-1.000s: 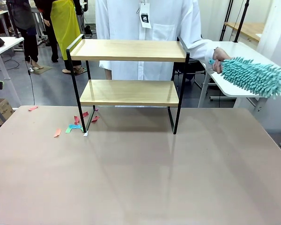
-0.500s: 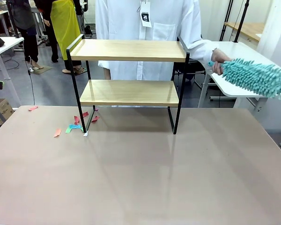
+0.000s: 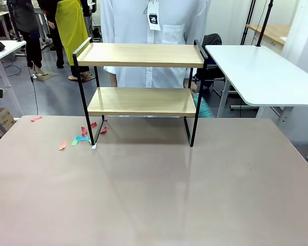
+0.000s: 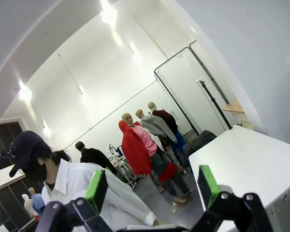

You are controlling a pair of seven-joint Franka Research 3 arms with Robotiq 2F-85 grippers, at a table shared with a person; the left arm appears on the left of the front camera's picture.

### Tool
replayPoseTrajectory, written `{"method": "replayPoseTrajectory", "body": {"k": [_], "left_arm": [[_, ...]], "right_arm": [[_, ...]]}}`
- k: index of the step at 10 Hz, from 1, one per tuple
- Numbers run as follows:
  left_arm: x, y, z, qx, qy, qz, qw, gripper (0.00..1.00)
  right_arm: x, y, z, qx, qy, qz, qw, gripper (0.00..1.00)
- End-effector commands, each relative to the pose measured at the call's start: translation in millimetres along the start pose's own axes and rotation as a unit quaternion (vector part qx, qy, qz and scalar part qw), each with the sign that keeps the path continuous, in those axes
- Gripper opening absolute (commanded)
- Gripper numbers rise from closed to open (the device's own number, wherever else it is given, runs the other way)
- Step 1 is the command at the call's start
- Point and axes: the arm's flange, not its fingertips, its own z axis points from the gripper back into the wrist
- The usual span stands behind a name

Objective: Clean the shelf.
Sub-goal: Hand the Duster back to the human.

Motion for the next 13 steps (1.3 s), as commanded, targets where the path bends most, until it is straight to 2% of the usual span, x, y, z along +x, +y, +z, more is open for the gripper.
{"method": "replayPoseTrajectory", "body": {"k": [1, 13], "left_arm": [[2.0, 0.4, -0.6, -0.002, -0.011, -0.003, 1.0, 1.0], [2.0, 0.4, -0.6, -0.002, -0.011, -0.003, 1.0, 1.0]], "right_arm": [[0.7, 1.6, 1.3, -0.004, 0.0, 0.002, 1.0, 1.0], [0.0, 0.0, 0.0, 0.0, 0.0, 0.0, 1.0, 1.0]]}}
